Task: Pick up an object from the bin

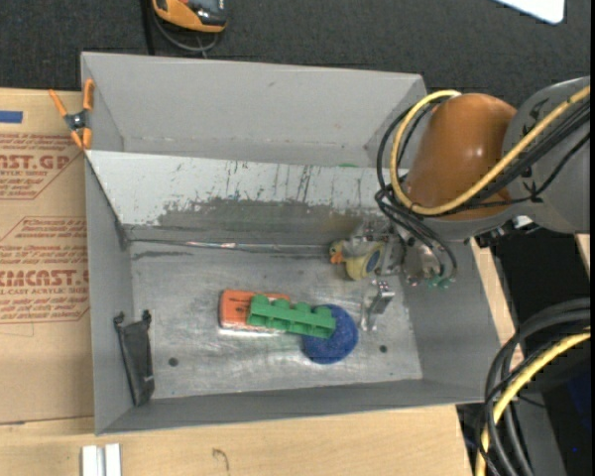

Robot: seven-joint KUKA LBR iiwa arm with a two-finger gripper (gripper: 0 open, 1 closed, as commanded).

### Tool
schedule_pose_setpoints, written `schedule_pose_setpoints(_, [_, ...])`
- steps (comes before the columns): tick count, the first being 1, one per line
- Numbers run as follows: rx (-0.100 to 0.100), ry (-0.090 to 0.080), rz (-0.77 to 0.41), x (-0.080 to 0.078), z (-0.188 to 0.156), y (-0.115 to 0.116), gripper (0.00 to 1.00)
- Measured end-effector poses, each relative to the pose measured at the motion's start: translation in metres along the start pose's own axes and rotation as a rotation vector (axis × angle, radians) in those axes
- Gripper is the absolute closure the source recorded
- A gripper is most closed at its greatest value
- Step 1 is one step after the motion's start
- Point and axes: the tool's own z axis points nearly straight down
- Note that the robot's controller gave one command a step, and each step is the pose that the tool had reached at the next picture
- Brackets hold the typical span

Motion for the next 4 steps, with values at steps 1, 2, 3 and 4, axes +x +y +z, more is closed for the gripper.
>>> schedule_pose_setpoints(1, [0.0, 0.0, 0.0, 0.0, 0.0, 0.0, 0.0])
schedule_pose_setpoints(2, [0.0, -0.009, 0.011, 0.014, 0.041, 0.013, 0.0])
schedule_pose_setpoints(3, [0.001, -0.006, -0.245, 0.03, 0.094, 0.068, 1.0])
schedule_pose_setpoints(4, [0.001, -0.006, -0.245, 0.03, 0.094, 0.068, 1.0])
